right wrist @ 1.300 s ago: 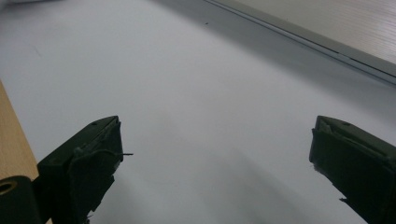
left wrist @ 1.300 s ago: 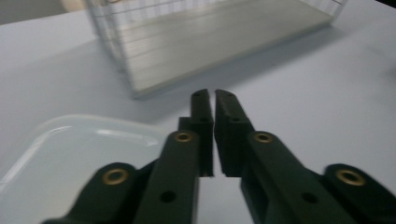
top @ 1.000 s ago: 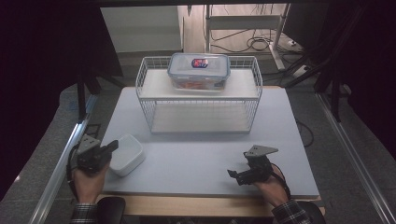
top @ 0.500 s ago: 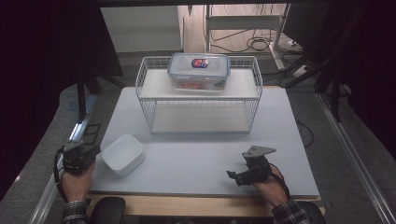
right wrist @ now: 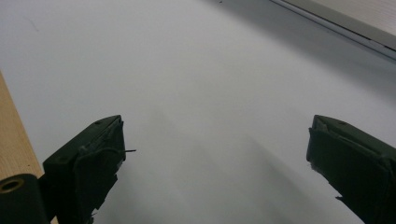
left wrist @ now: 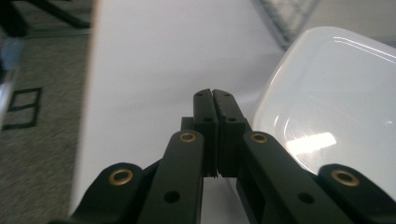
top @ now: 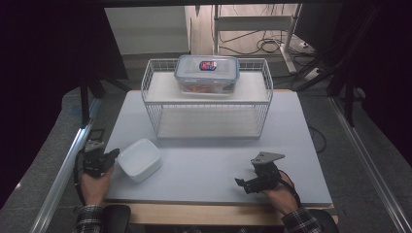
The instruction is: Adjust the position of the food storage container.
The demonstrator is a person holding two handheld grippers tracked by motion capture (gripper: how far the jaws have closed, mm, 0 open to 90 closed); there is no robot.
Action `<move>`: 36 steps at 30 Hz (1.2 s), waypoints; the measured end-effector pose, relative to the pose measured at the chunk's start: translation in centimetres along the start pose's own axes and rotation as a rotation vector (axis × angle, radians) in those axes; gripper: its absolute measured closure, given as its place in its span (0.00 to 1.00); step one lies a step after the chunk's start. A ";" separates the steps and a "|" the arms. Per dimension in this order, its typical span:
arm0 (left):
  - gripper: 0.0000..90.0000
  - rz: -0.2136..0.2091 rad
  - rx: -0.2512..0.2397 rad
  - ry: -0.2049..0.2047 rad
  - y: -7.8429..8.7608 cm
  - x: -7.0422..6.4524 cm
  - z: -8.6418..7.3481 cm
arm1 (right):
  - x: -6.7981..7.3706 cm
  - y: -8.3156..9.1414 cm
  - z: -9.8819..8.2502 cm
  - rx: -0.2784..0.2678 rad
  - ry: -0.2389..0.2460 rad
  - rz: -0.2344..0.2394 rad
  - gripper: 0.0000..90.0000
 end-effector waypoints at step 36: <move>0.95 -0.172 0.098 -0.121 -3.7 -8.2 0.1 | -0.6 -0.4 1.2 -0.043 -0.002 -0.048 0.06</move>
Point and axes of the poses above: each handheld gripper's, and its own axes: y roughly backward along the jaws, z roughly out of its top, x roughly to its left, the point moved 5 cm from there along -y, roughly forward along the jaws, and after that the axes turned 12 degrees about -x, right-handed, at the moved point
